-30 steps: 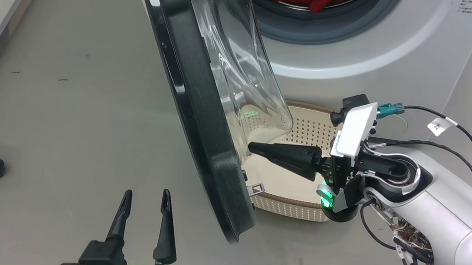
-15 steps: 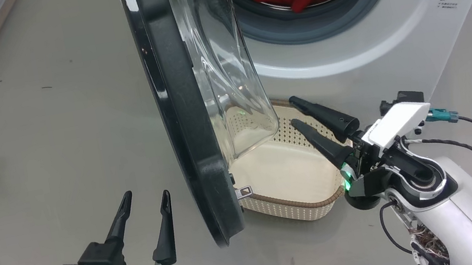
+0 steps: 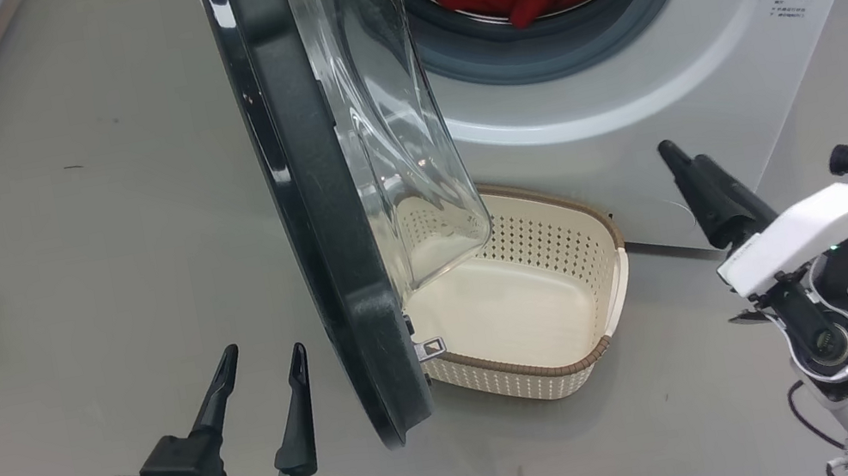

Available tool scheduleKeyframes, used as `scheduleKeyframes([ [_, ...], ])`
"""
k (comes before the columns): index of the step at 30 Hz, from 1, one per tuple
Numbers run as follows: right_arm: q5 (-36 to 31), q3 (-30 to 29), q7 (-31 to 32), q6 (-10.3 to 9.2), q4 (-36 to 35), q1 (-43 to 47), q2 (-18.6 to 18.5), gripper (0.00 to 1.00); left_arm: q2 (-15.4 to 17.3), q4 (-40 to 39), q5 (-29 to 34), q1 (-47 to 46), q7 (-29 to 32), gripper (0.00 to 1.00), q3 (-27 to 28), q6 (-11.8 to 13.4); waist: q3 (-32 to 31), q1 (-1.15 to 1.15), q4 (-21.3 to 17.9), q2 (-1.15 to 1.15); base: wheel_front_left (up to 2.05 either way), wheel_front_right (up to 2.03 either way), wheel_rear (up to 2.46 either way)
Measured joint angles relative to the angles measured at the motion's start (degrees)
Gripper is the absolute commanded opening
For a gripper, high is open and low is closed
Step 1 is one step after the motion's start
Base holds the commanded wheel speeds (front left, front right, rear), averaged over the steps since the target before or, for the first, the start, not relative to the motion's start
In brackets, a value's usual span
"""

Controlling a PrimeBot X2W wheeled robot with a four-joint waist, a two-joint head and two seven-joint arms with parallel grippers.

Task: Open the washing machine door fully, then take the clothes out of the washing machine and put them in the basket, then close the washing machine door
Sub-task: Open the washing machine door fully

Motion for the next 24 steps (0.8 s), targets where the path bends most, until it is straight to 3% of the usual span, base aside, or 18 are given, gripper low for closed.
scheduleKeyframes([
  [5,-15.70,0.90,-10.90,-0.09,1.00,1.42,-6.22,1.00,-0.01,0.15,-0.02,0.02,0.00,1.00,0.13,0.01,-0.33,0.00,-0.22,0.00,0.00,0.00,0.00],
  [10,-27.51,1.25,-19.46,-5.93,1.59,2.11,-11.56,1.00,-0.01,0.23,-0.04,0.30,0.00,1.00,0.31,0.44,-0.61,0.00,-0.43,0.00,0.00,0.00,0.00],
  [18,-39.65,1.89,-16.29,-12.95,-0.97,3.65,-13.18,1.00,0.03,0.33,-0.04,1.14,0.00,1.00,0.56,0.48,-0.95,0.00,-0.96,0.00,0.00,0.00,0.00],
  [24,-43.57,-1.13,-15.64,-13.70,-5.48,6.61,-10.36,1.00,0.03,0.33,-0.04,1.17,0.00,1.00,0.60,0.48,-0.91,0.00,-1.30,0.00,0.00,0.00,0.00],
])
